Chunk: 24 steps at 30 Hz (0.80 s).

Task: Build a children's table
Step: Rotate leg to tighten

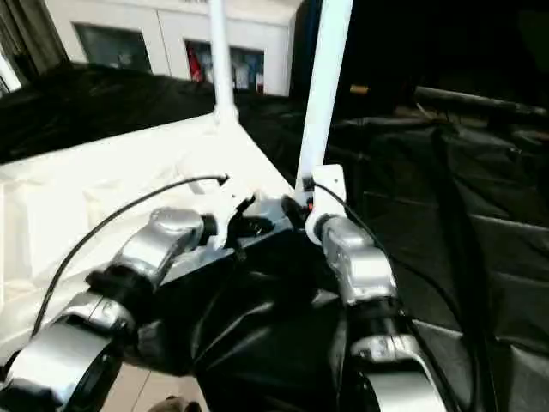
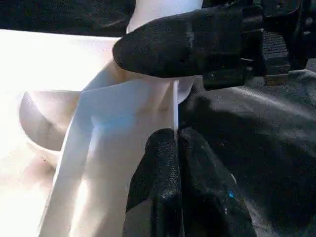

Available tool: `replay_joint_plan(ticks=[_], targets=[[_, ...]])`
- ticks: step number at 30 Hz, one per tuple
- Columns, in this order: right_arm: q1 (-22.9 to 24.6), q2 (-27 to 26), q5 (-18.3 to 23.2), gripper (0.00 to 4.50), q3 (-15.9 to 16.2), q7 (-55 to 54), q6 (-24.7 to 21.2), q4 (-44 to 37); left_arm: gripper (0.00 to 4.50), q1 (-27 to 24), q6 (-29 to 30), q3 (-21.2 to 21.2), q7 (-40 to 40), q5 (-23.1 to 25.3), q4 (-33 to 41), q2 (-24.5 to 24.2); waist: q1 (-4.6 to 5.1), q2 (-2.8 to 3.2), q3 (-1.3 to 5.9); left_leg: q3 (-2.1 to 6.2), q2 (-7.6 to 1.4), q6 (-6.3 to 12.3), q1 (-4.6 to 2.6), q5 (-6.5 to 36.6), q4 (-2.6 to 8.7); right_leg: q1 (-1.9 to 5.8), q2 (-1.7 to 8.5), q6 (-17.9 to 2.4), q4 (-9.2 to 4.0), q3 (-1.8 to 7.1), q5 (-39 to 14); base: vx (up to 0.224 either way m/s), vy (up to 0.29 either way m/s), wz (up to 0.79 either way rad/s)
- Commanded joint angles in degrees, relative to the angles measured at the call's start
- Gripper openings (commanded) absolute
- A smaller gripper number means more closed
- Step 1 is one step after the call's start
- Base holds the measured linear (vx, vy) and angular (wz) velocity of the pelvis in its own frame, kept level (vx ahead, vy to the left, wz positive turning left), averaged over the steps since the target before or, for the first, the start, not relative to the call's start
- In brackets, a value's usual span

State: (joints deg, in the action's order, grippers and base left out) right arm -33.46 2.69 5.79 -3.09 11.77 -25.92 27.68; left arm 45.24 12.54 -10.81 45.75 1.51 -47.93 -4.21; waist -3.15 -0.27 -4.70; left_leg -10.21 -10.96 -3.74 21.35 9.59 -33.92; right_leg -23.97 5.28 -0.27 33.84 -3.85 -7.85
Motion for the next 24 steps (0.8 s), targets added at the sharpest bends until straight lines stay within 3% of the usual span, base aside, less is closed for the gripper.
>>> replay_joint_plan(ticks=[1, 2, 7, 10, 12, 19, 24], targets=[[-0.42, -5.12, 2.07, 3.87, 4.60, 3.91, -1.47, 0.92, 0.00, 3.08, -2.96, 0.24, -1.19, -1.33, 1.30, 3.67, -0.05, -0.34, 5.13, 0.22, -1.16, 1.75, -0.49, 12.05, 3.89, 3.31, 2.59, -11.35, -3.93, 2.10, -15.63, 0.000, 0.000, 0.00], [0.16, -3.53, 2.44, 4.09, 5.18, 6.57, -1.68, -0.30, 0.00, 2.32, -3.23, -0.24, 0.96, -1.51, 2.12, 2.79, -0.13, -0.63, 5.20, 0.20, -1.20, 2.19, -0.52, 11.62, 3.88, 3.46, 2.63, -11.82, -3.80, 2.05, -15.32, 0.000, 0.000, 0.00], [2.07, 1.38, 2.73, 4.45, 7.12, 14.43, -2.13, -4.14, 0.00, 0.30, -4.20, -1.31, 6.48, -1.98, 4.08, 0.45, -0.29, -0.73, 5.10, 0.22, -1.28, 2.61, -0.47, 12.17, 3.90, 3.61, 2.68, -11.23, -4.02, 2.03, -17.14, 0.000, 0.000, 0.00], [3.24, 4.37, 2.95, 4.45, 8.60, 18.94, -2.37, -6.51, 0.00, -0.80, -4.28, -2.07, 9.30, -2.03, 5.26, -0.92, -0.30, -0.88, 5.11, 0.21, -1.40, 2.80, -0.50, 12.16, 3.85, 3.64, 2.71, -11.07, -4.05, 2.04, -17.84, 0.000, 0.000, 0.00], [5.40, 9.65, 4.33, 4.45, 9.92, 26.39, -3.24, -11.04, 0.00, -2.92, -4.02, -3.38, 14.18, -2.21, 7.89, -3.46, -0.37, -1.08, 5.18, 0.13, -1.52, 3.08, -0.53, 12.08, 3.79, 3.55, 2.74, -10.98, -4.05, 2.14, -18.07, 0.000, 0.000, 0.00], [8.62, 17.52, 6.72, 4.45, 10.87, 38.18, -3.58, -17.39, 0.00, -6.53, -3.59, -5.46, 24.55, -3.82, 13.38, -7.96, -0.87, -0.92, 4.91, 0.28, -1.92, 2.81, -0.69, 14.31, 3.96, 3.22, 2.95, -10.79, -4.17, 2.19, -21.72, 0.000, 0.000, 0.00], [10.05, 20.75, 8.20, 4.01, 11.52, 42.83, -3.71, -19.77, 0.00, -8.00, -3.41, -6.47, 28.44, -4.10, 16.50, -10.57, -1.11, -0.94, 4.88, 0.21, -1.88, 2.22, -0.82, 14.75, 3.89, 3.04, 2.95, -10.64, -4.24, 2.26, -22.45, 0.000, 0.000, 0.00]])
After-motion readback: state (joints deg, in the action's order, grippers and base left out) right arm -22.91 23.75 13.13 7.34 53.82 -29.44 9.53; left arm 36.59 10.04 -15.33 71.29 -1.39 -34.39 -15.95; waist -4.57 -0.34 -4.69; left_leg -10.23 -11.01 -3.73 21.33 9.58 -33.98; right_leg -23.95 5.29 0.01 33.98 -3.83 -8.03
